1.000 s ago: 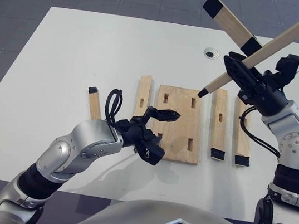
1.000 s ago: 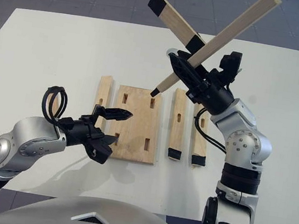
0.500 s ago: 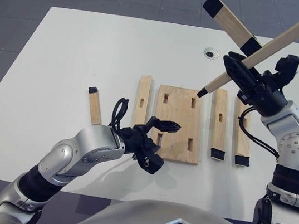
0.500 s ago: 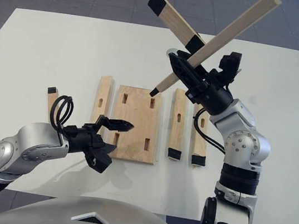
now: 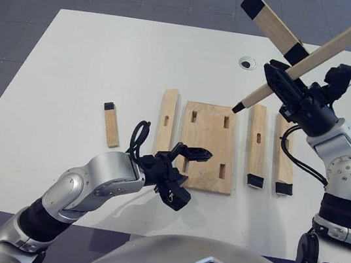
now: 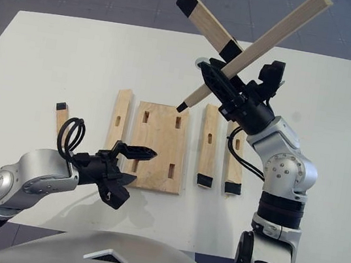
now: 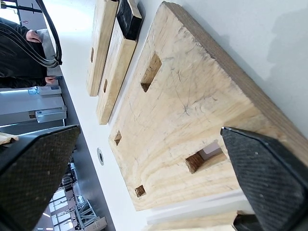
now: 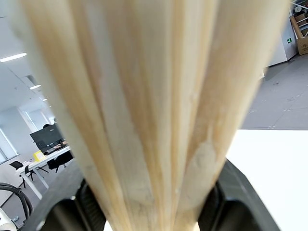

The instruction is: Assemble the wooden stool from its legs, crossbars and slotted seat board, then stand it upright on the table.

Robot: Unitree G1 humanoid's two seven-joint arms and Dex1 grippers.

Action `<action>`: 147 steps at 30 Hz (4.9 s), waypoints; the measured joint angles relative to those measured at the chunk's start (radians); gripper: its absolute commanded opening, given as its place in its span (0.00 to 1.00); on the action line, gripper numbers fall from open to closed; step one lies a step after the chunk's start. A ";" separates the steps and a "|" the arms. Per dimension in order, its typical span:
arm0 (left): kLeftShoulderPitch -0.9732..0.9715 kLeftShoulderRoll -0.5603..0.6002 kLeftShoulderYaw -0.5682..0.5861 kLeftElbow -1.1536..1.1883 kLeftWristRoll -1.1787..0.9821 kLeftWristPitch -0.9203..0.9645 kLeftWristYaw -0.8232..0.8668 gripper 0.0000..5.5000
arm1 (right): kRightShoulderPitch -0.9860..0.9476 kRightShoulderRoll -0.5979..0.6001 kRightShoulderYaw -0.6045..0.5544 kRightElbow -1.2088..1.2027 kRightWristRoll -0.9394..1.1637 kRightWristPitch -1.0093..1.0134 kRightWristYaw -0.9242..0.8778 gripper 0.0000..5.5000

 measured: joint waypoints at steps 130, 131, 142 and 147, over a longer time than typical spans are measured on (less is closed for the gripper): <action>0.219 -0.169 0.593 0.240 -1.348 0.701 0.204 1.00 | -0.261 0.008 0.406 0.564 -0.579 -0.478 0.632 0.37; 0.219 -0.169 0.593 0.237 -1.348 0.701 0.201 1.00 | -0.261 0.009 0.408 0.571 -0.579 -0.485 0.637 0.37; 0.226 -0.165 0.593 0.211 -1.348 0.710 0.186 1.00 | -0.168 0.023 0.393 0.601 -0.555 -0.611 0.629 0.37; 0.226 -0.155 0.594 0.211 -1.347 0.712 0.180 1.00 | -0.146 0.023 0.392 0.601 -0.548 -0.635 0.623 0.37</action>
